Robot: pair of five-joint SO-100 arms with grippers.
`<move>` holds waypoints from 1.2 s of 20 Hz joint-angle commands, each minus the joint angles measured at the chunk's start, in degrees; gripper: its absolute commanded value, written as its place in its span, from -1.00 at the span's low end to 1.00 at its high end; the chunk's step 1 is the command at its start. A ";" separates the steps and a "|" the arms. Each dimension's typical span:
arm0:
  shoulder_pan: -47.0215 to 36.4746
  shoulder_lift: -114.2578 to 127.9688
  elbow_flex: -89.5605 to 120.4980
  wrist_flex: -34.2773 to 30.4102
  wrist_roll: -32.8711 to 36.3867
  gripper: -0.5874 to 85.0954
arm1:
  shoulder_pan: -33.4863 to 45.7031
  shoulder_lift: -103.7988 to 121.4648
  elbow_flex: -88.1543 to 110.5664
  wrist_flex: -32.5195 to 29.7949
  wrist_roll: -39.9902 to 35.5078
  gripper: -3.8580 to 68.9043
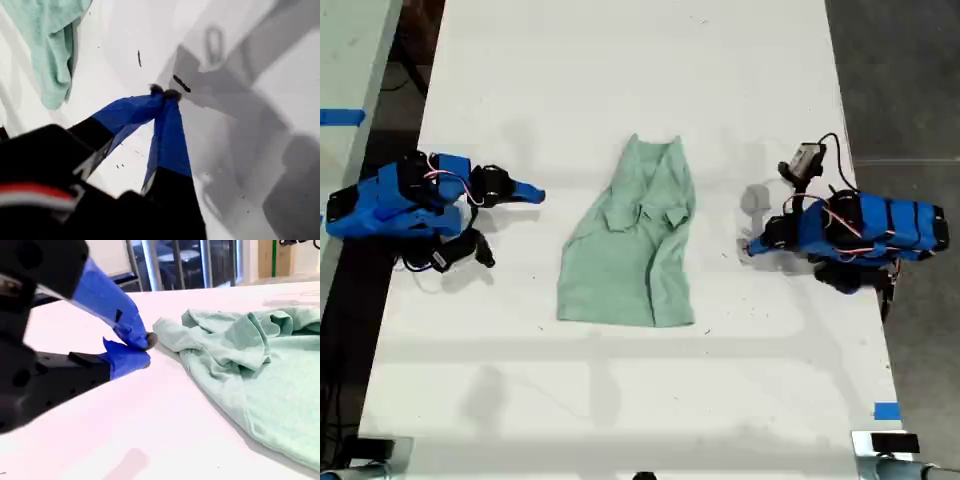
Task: Fold t shirt
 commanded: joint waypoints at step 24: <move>19.95 -71.81 -38.23 -7.82 -25.40 -0.46 | 0.26 0.44 1.05 0.09 -0.26 -0.91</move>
